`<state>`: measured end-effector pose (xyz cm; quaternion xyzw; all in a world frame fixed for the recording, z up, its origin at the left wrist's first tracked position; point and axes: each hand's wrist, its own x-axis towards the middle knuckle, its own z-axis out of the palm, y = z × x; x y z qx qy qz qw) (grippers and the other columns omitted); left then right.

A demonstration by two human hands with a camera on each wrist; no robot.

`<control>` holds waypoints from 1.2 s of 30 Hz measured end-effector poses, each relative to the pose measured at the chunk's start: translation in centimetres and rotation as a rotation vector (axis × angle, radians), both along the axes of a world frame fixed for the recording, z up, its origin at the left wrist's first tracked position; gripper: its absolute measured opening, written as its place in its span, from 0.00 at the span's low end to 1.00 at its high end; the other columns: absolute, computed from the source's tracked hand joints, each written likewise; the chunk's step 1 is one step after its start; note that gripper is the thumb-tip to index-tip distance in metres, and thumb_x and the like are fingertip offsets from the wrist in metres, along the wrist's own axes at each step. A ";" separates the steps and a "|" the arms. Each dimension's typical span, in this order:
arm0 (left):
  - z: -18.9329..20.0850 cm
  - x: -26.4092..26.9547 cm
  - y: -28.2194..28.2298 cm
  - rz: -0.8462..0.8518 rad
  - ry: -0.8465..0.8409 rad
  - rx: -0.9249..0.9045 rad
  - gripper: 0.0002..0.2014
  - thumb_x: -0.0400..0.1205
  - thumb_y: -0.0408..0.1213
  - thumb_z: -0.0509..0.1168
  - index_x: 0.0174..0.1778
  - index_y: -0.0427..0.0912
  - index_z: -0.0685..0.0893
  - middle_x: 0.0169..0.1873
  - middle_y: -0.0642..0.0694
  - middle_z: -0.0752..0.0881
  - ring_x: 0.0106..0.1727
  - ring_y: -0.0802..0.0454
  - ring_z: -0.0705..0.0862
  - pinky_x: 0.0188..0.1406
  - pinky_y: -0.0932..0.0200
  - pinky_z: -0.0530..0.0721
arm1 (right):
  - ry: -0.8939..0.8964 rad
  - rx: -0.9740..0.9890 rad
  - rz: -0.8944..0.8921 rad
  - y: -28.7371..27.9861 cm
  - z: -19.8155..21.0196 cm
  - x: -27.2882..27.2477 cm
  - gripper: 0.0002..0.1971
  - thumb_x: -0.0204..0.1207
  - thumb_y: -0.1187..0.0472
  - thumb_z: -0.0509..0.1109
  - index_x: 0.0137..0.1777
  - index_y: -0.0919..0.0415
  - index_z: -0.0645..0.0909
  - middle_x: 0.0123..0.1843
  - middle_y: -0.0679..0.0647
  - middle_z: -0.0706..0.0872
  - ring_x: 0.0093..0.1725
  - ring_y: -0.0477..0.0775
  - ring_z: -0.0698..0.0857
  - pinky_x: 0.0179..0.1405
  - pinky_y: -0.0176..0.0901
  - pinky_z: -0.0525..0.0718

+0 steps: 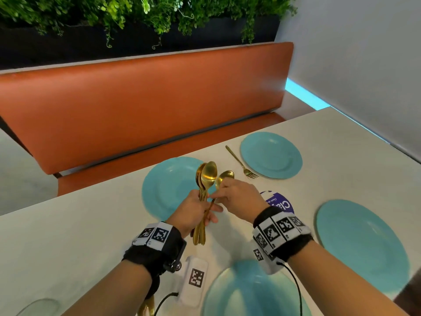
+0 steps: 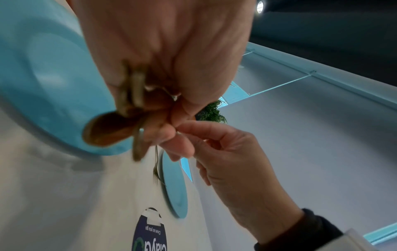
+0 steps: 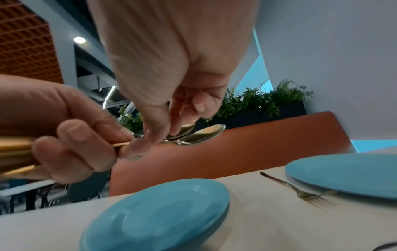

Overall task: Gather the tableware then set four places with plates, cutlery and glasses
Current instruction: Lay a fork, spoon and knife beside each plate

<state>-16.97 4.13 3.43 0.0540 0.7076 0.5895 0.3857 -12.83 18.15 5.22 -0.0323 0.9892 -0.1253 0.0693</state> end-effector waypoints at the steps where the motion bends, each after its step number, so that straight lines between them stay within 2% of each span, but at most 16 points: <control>1: 0.0 0.2 -0.3 -0.015 -0.007 -0.008 0.12 0.85 0.29 0.55 0.63 0.30 0.73 0.40 0.39 0.89 0.24 0.54 0.83 0.22 0.63 0.75 | 0.004 0.031 0.015 -0.3 0.1 0.3 0.16 0.83 0.54 0.60 0.67 0.48 0.81 0.62 0.50 0.79 0.60 0.51 0.81 0.53 0.42 0.78; 5: 0.7 0.9 -0.6 -0.076 0.005 -0.039 0.12 0.86 0.29 0.53 0.64 0.32 0.72 0.40 0.40 0.89 0.25 0.53 0.84 0.23 0.62 0.76 | -0.004 0.101 0.076 -0.7 0.7 0.9 0.14 0.82 0.55 0.61 0.64 0.51 0.83 0.63 0.49 0.80 0.63 0.51 0.78 0.53 0.43 0.78; 7: 1.2 1.2 -0.5 -0.084 -0.009 -0.037 0.11 0.86 0.30 0.54 0.63 0.33 0.71 0.41 0.40 0.88 0.28 0.51 0.86 0.25 0.62 0.79 | -0.024 0.129 0.090 -0.3 1.0 1.1 0.13 0.82 0.56 0.62 0.61 0.51 0.84 0.60 0.48 0.81 0.63 0.50 0.77 0.49 0.41 0.74; 11: 1.7 0.9 0.3 0.019 -0.007 -0.044 0.09 0.85 0.28 0.57 0.60 0.36 0.70 0.42 0.39 0.88 0.38 0.47 0.89 0.42 0.56 0.87 | -0.115 0.139 0.021 1.5 1.7 1.6 0.10 0.80 0.57 0.64 0.56 0.52 0.86 0.57 0.48 0.83 0.60 0.51 0.79 0.47 0.42 0.74; 13: 2.0 0.5 0.9 0.088 0.010 -0.028 0.07 0.85 0.27 0.53 0.58 0.36 0.68 0.42 0.38 0.86 0.40 0.45 0.87 0.46 0.54 0.86 | -0.139 0.111 -0.092 3.2 1.9 2.4 0.09 0.79 0.58 0.66 0.54 0.53 0.87 0.56 0.49 0.84 0.58 0.52 0.81 0.49 0.44 0.76; 15: 2.6 0.2 1.6 0.134 -0.012 0.000 0.04 0.86 0.27 0.50 0.50 0.35 0.69 0.40 0.37 0.83 0.37 0.45 0.84 0.38 0.57 0.82 | -0.114 0.018 -0.260 5.6 2.0 3.1 0.08 0.77 0.61 0.68 0.49 0.54 0.89 0.52 0.50 0.87 0.55 0.53 0.83 0.48 0.43 0.78; 16: 2.8 0.1 2.0 0.142 -0.017 0.001 0.06 0.86 0.27 0.49 0.46 0.36 0.70 0.40 0.36 0.82 0.35 0.45 0.82 0.35 0.57 0.80 | -0.098 -0.049 -0.354 7.1 2.0 3.5 0.07 0.76 0.62 0.69 0.47 0.55 0.89 0.49 0.50 0.88 0.53 0.52 0.84 0.48 0.42 0.79; 18: 2.7 -0.1 3.1 0.151 -0.008 -0.019 0.04 0.87 0.28 0.49 0.51 0.36 0.69 0.44 0.36 0.82 0.35 0.46 0.83 0.33 0.58 0.80 | -0.064 -0.163 -0.536 10.5 1.8 3.9 0.05 0.75 0.62 0.72 0.44 0.56 0.89 0.45 0.49 0.87 0.52 0.52 0.84 0.49 0.39 0.78; 21: 2.3 -0.6 5.4 0.157 0.031 -0.048 0.08 0.87 0.30 0.52 0.61 0.37 0.67 0.50 0.36 0.84 0.37 0.48 0.85 0.33 0.60 0.82 | -0.024 -0.235 -0.780 16.3 1.1 3.2 0.06 0.73 0.61 0.75 0.48 0.61 0.89 0.50 0.54 0.89 0.54 0.54 0.85 0.54 0.36 0.75; 23: 1.9 -1.1 7.2 0.161 0.026 -0.054 0.09 0.87 0.31 0.53 0.63 0.37 0.69 0.50 0.37 0.85 0.37 0.48 0.85 0.33 0.61 0.82 | -0.069 -0.168 -0.912 20.4 0.0 2.4 0.10 0.74 0.58 0.74 0.52 0.62 0.89 0.55 0.56 0.89 0.59 0.56 0.85 0.60 0.38 0.77; 25: 1.6 -1.6 9.0 0.171 0.009 -0.048 0.09 0.87 0.32 0.53 0.62 0.38 0.69 0.50 0.38 0.85 0.37 0.49 0.85 0.33 0.62 0.82 | -0.176 -0.006 -0.988 24.1 -1.4 1.7 0.15 0.77 0.53 0.70 0.57 0.61 0.87 0.60 0.56 0.87 0.62 0.57 0.84 0.63 0.41 0.79; 27: 1.0 -2.1 10.7 0.175 0.005 -0.045 0.08 0.87 0.32 0.54 0.61 0.40 0.69 0.50 0.38 0.86 0.37 0.49 0.85 0.33 0.61 0.82 | -0.275 0.078 -1.041 27.1 -2.9 1.1 0.17 0.77 0.50 0.68 0.58 0.61 0.86 0.59 0.55 0.87 0.60 0.55 0.85 0.54 0.39 0.79; 29: 0.5 -2.6 12.1 0.172 0.009 -0.038 0.08 0.86 0.31 0.54 0.61 0.39 0.69 0.48 0.39 0.86 0.36 0.49 0.85 0.32 0.61 0.81 | -0.329 0.037 -1.111 29.3 -4.2 0.5 0.17 0.74 0.51 0.72 0.52 0.65 0.85 0.52 0.57 0.88 0.53 0.57 0.85 0.40 0.37 0.76; 32: -0.3 -3.4 13.8 0.160 0.012 -0.045 0.08 0.86 0.30 0.55 0.61 0.39 0.69 0.44 0.41 0.86 0.35 0.49 0.85 0.32 0.60 0.80 | -0.308 -0.073 -1.192 31.4 -5.9 -0.6 0.17 0.70 0.54 0.78 0.33 0.65 0.78 0.55 0.62 0.88 0.44 0.58 0.81 0.22 0.36 0.66; 34: -0.7 -3.8 14.7 0.148 0.014 -0.056 0.08 0.86 0.31 0.55 0.60 0.40 0.70 0.43 0.42 0.86 0.35 0.49 0.85 0.32 0.60 0.81 | -0.293 -0.111 -1.208 32.4 -6.9 -1.5 0.20 0.68 0.57 0.79 0.27 0.62 0.72 0.55 0.63 0.88 0.42 0.57 0.79 0.23 0.36 0.69; 36: -1.2 -4.4 15.4 0.137 0.024 -0.075 0.07 0.86 0.31 0.55 0.60 0.41 0.70 0.43 0.43 0.87 0.35 0.50 0.85 0.33 0.60 0.82 | -0.312 -0.123 -1.219 33.1 -7.4 -2.4 0.19 0.68 0.58 0.80 0.27 0.63 0.72 0.55 0.63 0.88 0.46 0.59 0.83 0.24 0.37 0.71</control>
